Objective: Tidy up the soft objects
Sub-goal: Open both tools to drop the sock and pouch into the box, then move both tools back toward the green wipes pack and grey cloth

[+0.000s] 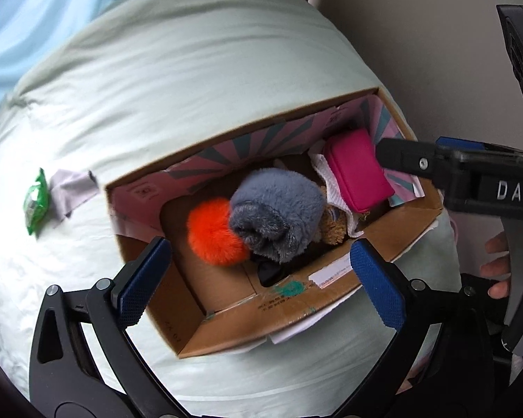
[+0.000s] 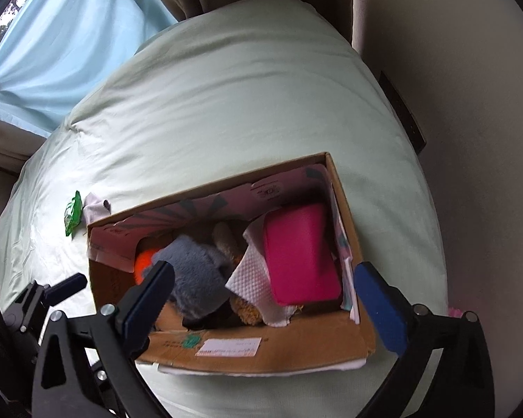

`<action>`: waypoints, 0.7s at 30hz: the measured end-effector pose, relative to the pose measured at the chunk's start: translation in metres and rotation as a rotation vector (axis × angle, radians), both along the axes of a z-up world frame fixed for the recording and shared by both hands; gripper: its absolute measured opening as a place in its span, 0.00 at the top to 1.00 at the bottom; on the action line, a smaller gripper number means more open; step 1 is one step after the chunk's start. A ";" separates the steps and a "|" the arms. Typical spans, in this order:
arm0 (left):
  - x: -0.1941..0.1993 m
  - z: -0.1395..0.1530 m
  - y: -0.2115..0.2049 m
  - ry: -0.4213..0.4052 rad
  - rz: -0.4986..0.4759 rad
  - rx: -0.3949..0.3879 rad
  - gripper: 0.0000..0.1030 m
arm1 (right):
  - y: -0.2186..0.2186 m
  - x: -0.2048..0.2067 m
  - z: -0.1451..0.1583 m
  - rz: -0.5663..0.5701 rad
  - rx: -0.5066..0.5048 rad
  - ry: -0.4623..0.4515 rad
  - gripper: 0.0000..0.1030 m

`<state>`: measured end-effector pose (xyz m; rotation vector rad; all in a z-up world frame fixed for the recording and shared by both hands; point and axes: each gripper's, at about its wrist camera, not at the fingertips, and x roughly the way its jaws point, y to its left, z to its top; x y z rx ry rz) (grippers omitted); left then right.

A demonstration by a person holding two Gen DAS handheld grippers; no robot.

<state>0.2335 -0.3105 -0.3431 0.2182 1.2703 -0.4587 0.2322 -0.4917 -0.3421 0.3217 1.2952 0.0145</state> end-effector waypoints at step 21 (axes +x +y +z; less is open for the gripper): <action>-0.066 0.137 0.083 -0.270 0.121 -0.073 0.01 | 0.075 -0.065 0.145 0.141 -0.103 -0.271 0.01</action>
